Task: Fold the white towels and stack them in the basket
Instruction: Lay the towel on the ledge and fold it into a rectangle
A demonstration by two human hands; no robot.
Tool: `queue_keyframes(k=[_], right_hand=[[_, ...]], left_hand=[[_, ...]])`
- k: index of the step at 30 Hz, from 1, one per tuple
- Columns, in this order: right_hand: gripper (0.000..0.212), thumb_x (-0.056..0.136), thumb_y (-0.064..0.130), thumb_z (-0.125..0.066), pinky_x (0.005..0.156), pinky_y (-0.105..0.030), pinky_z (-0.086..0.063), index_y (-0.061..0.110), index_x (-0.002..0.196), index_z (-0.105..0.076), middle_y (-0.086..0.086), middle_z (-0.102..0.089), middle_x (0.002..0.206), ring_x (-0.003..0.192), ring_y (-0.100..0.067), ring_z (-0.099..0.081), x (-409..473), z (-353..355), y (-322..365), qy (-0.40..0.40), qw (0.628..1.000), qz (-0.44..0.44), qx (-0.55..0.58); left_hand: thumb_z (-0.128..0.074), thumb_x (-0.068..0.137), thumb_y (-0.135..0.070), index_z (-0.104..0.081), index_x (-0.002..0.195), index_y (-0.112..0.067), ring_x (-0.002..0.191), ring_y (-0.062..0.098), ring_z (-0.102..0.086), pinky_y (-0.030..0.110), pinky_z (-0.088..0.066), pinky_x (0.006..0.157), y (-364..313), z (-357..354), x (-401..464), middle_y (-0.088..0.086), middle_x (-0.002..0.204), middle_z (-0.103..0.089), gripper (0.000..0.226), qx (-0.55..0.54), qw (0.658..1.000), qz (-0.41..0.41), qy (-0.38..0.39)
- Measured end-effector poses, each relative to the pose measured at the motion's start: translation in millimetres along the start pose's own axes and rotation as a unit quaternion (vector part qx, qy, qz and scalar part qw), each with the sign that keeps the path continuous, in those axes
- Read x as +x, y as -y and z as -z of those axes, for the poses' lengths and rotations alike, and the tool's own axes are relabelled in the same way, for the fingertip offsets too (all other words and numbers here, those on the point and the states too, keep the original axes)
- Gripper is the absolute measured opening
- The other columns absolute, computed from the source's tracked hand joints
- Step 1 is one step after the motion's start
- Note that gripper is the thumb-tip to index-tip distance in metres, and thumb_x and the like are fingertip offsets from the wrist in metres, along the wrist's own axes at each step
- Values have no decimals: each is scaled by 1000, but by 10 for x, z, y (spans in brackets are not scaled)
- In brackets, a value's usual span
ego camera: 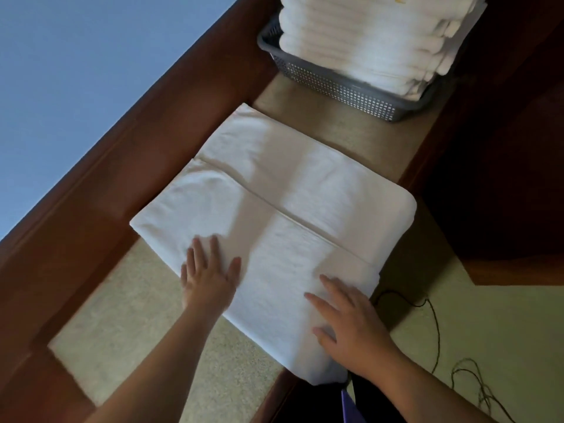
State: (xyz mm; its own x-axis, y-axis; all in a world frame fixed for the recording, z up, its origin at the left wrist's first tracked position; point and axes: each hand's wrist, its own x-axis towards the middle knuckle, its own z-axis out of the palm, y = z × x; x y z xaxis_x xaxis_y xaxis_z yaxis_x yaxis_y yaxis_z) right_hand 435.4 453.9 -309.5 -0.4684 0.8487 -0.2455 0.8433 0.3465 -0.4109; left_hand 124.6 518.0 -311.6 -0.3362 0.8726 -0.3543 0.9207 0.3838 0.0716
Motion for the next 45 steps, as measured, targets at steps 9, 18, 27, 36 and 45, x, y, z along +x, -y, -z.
queue_keyframes(k=[9, 18, 27, 36, 45], right_hand=[[35, 67, 58, -68, 63, -38, -45, 27, 79, -57, 7, -46, 87, 79, -20, -53, -107, -294, 556, -40, 997, 39, -51], [27, 76, 29, -78, 56, -35, -42, 20, 73, -53, 3, -51, 75, 68, -21, -51, -222, -489, 714, -87, 986, 126, -69], [35, 59, 14, -84, 52, -32, -41, 21, 66, -50, 3, -49, 68, 59, -18, -49, -201, -592, 824, -64, 989, 123, -54], [36, 37, 10, -72, 44, -31, -31, 19, 60, -46, 0, -43, 63, 49, -18, -40, -270, -713, 968, -69, 968, 225, -83], [28, 65, 28, -81, 53, -35, -45, 20, 71, -56, 1, -52, 69, 60, -21, -53, -300, -787, 1002, -71, 986, 109, -105]], left_hand=[[-57, 95, -63, -47, 141, -13, 132, 36, -42, 52, -44, 107, 212, 266, 292, 14, 141, -44, 69, -111, 975, 178, -68], [-70, 91, -57, -50, 139, 3, 125, 37, -61, 43, -50, 96, 602, 498, 675, 20, 137, -60, 79, -224, 917, 324, -63], [-62, 98, -27, -71, 116, -2, 110, 35, -69, 34, -45, 77, 603, 608, 717, 17, 115, -73, 32, -266, 900, 335, -90], [-58, 99, -27, -68, 111, -11, 101, 35, -69, 40, -56, 85, 851, 429, 649, 10, 103, -72, 23, -356, 858, 338, -152], [-67, 88, -53, -67, 106, -18, 87, 28, -66, 36, -51, 77, 960, 546, 764, 2, 93, -70, 39, -373, 858, 335, -112]])
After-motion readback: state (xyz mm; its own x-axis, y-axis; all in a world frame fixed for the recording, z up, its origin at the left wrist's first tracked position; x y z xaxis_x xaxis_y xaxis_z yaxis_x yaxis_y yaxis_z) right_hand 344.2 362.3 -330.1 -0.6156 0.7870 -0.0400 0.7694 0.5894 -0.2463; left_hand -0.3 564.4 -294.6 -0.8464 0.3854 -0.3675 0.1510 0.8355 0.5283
